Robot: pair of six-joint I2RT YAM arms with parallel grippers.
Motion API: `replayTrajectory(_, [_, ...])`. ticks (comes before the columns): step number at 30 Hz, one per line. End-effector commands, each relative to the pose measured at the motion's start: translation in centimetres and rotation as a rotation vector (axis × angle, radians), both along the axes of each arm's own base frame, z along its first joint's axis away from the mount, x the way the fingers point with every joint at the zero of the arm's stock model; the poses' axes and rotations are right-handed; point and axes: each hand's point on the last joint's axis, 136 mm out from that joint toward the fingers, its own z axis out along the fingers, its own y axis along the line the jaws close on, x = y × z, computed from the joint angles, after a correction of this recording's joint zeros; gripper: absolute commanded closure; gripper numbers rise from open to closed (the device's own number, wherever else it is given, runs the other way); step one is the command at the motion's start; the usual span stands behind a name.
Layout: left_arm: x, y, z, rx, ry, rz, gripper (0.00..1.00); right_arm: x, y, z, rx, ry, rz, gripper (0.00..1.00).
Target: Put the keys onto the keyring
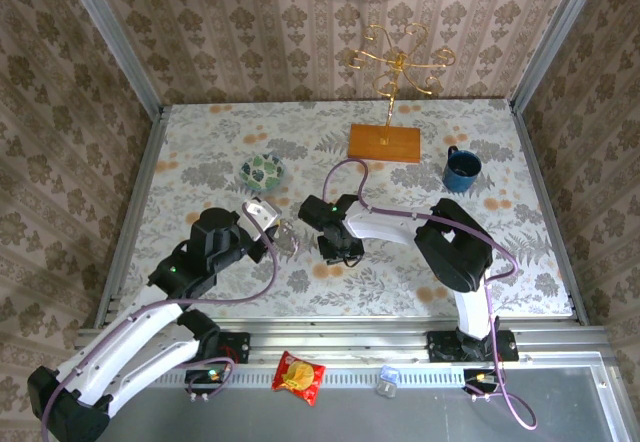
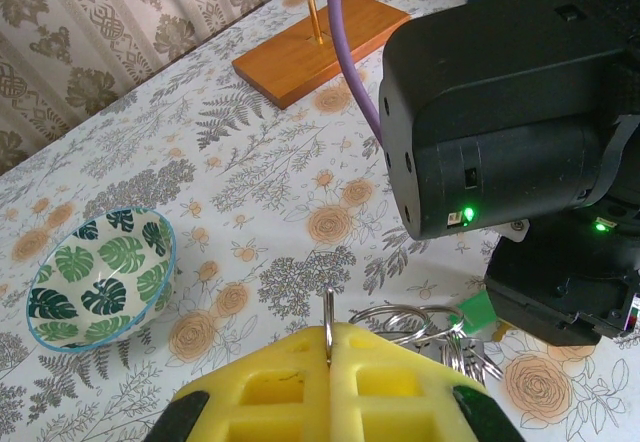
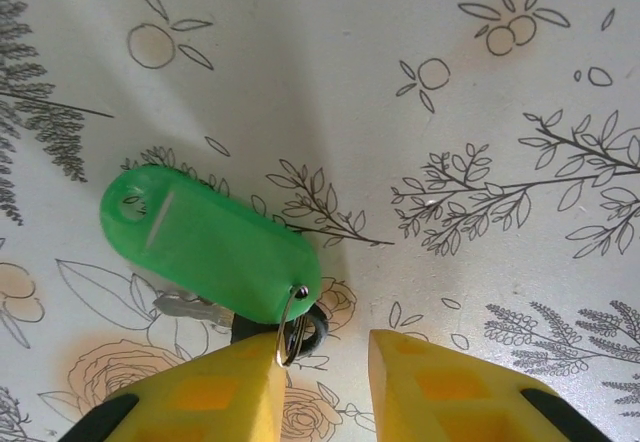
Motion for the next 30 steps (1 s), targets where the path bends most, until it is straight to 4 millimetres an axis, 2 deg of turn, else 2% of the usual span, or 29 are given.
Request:
replayTrajectory(1, [-0.1,-0.2,0.5,-0.025,-0.013,-0.008,1.00,0.8,0.6,2.3,0.048,-0.054,0.049,0.68])
replayTrajectory(7, [-0.1,-0.2,0.3,-0.022,-0.012,-0.007,1.00,1.0,0.3,2.3,0.029,-0.065,0.078,0.66])
replayTrajectory(30, [-0.1,-0.2,0.3,-0.021,-0.013,-0.009,1.00,1.2,0.4,1.1,-0.015,-0.040,0.083,0.75])
